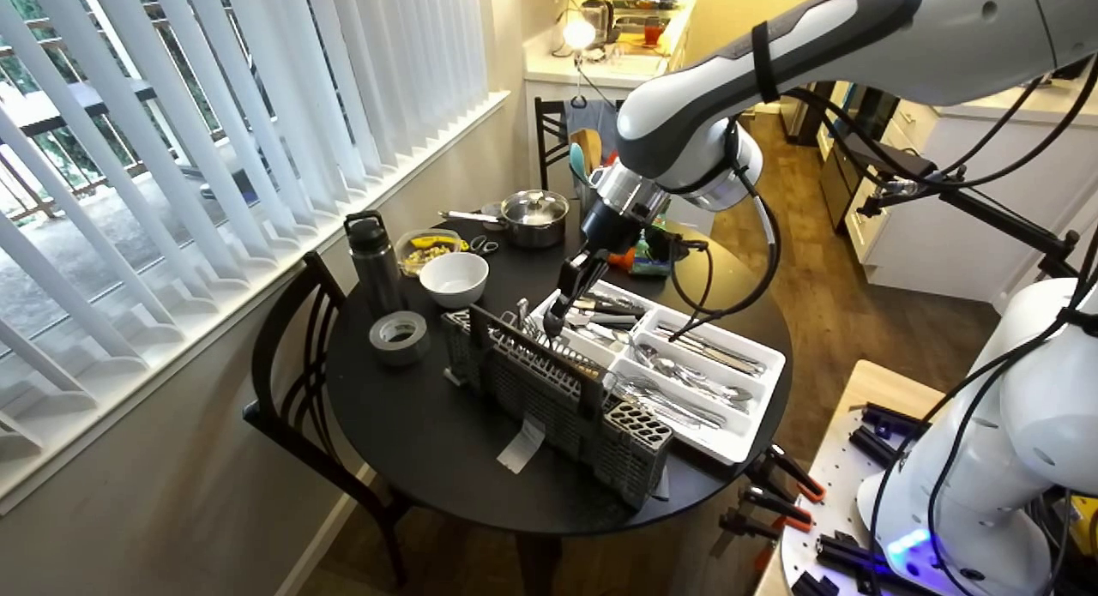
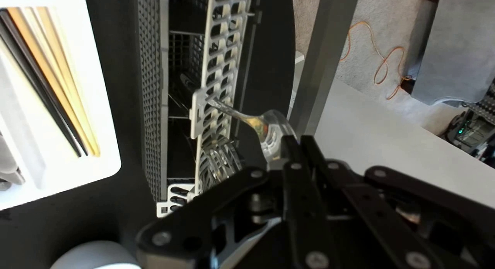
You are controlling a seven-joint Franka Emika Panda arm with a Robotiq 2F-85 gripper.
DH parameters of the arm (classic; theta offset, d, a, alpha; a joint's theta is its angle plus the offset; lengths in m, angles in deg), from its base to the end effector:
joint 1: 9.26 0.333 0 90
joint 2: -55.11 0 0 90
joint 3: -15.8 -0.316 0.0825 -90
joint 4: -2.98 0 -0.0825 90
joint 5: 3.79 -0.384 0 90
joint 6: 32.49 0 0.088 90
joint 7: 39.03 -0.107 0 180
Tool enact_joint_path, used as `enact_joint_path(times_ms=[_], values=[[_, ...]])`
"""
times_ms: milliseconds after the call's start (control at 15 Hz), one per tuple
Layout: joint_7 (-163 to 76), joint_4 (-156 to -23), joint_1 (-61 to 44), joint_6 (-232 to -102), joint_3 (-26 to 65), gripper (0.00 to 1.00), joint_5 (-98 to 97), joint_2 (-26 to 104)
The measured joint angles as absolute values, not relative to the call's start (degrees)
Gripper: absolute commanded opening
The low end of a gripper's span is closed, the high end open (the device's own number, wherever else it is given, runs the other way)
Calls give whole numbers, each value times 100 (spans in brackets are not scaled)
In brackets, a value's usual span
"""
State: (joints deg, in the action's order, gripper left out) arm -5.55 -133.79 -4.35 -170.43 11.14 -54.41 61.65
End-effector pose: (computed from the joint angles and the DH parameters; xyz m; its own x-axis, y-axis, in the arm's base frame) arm 0.4878 0.0874 0.3786 0.9635 0.0339 0.2654 0.1739 -0.8334 -0.5247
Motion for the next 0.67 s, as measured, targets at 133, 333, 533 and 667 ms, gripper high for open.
enact_joint_path(times_ms=[133,333,533,667], values=[[-494,-13379,-435,-17002,1178,2,-5512,6157],[-496,-13381,-461,-16997,1311,3,-5514,6083],[-458,-13368,-470,-16984,1406,3,-5556,5943],[-162,-13350,-470,-16916,1422,3,-5792,5892]])
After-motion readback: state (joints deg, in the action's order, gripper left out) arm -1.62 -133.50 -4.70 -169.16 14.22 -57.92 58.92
